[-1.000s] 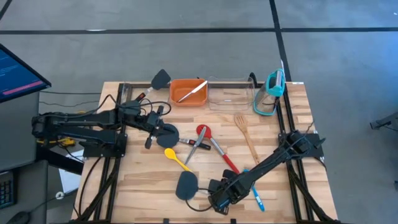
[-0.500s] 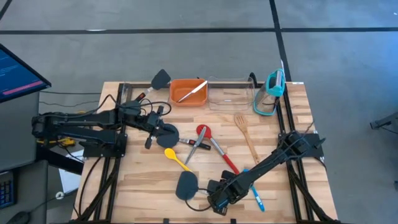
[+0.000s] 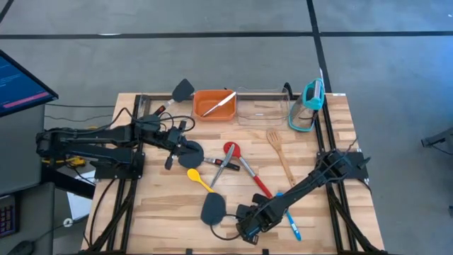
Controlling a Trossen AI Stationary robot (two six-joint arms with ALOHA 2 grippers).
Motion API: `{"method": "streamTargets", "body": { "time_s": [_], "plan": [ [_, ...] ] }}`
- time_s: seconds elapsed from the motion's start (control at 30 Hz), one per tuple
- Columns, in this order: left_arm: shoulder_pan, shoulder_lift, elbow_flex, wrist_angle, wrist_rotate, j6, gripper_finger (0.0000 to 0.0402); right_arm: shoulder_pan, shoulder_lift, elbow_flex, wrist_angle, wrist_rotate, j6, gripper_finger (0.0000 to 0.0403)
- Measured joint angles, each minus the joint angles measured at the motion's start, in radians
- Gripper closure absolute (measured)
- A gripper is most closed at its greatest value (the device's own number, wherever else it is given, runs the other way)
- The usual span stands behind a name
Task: Pick & Place Kitchen Items
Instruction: Put the black spatula into the left transparent bin
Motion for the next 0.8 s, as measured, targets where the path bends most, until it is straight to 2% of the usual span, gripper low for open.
{"method": "streamTargets", "body": {
  "time_s": [0.6,0.8],
  "plan": [
    [0.000,0.000,0.000,0.000,0.003,0.002,0.0400,-0.003,-0.002,0.028,-0.015,0.014,0.004,0.0308],
    [0.000,-0.030,0.000,0.000,0.002,0.002,0.0400,-0.003,-0.002,0.090,-0.102,0.039,-0.017,0.0308]
  ]
}}
